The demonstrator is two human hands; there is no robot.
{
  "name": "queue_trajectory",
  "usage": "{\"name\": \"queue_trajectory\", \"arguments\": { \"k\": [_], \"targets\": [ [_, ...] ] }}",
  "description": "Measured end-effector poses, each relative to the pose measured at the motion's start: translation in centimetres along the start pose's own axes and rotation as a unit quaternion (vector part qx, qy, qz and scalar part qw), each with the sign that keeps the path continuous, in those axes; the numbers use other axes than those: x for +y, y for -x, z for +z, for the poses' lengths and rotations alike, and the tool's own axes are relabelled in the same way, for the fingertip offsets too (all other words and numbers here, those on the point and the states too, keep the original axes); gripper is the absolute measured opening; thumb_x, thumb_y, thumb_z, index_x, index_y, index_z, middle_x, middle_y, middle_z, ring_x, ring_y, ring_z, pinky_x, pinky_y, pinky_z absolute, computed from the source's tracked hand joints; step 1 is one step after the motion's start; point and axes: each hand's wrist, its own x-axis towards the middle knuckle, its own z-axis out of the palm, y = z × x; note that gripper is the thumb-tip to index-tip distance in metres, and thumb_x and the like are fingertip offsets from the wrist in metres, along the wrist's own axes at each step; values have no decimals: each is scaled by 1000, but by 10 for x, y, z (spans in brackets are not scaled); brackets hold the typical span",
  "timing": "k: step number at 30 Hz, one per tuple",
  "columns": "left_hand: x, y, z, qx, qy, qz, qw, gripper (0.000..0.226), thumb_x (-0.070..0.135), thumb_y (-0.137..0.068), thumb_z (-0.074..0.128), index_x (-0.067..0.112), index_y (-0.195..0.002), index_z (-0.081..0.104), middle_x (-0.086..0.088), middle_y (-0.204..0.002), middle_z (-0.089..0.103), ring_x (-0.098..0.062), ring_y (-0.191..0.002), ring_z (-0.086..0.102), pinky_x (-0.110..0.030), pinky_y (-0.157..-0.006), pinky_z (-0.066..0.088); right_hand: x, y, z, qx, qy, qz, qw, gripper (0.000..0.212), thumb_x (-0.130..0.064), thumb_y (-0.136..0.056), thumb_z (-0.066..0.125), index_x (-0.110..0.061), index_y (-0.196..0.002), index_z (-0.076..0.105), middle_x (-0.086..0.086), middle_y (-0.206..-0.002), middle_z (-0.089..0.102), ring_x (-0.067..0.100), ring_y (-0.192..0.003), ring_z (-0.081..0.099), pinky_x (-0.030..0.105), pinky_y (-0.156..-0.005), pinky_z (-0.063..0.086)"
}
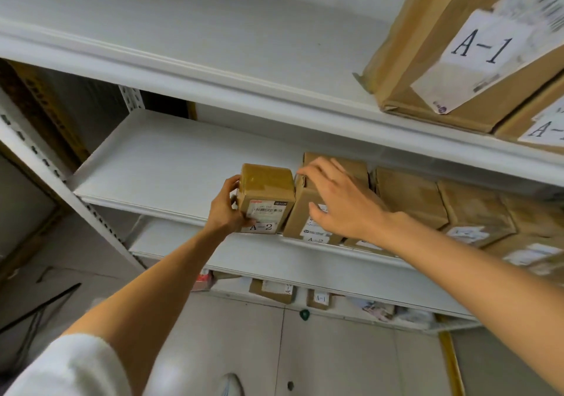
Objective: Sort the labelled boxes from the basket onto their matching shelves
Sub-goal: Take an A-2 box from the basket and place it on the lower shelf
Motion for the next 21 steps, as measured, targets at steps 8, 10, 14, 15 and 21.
{"name": "queue_trajectory", "arguments": {
  "k": [8, 10, 14, 15, 21],
  "targets": [
    [7, 1, 2, 42, -51, -6, 998, 77, -4, -75, 75, 15, -141, 39, -7, -130, 55, -24, -113, 57, -43, -89, 54, -2, -2, -1, -14, 26, -22, 999, 51, -16, -85, 58, -6, -133, 44, 8, -128, 45, 20, -119, 40, 30, -98, 41],
    [13, 5, -3, 43, -91, 2, 995, 72, -3, -76, 75, 13, -138, 42, -8, -128, 56, -26, -113, 59, -45, -92, 54, -7, -6, 1, -28, 37, -23, 999, 52, -19, -87, 58, -8, -134, 42, 7, -130, 43, 19, -120, 38, 28, -98, 40],
    [30, 11, -11, 46, -155, 8, 987, 72, -3, -75, 75, 11, -139, 42, -11, -131, 55, -29, -117, 57, -46, -95, 52, -16, -12, 7, -41, 40, -30, 998, 51, -21, -86, 58, -10, -132, 42, 6, -127, 43, 19, -119, 38, 32, -95, 45],
    [37, 14, -13, 49, -176, 10, 983, 75, -2, -74, 76, 12, -139, 42, -11, -132, 54, -29, -118, 56, -46, -95, 52, -18, -12, 9, -44, 36, -35, 998, 50, -21, -86, 58, -10, -132, 42, 6, -128, 44, 19, -119, 39, 32, -94, 45],
    [79, 53, -32, 59, -342, 52, 937, 63, 11, -79, 76, 13, -134, 47, -9, -129, 57, -25, -113, 57, -35, -94, 51, -35, -18, 9, -34, 12, -82, 996, 54, -22, -84, 61, -10, -133, 41, 8, -129, 44, 21, -118, 40, 34, -93, 46]
  ]
}}
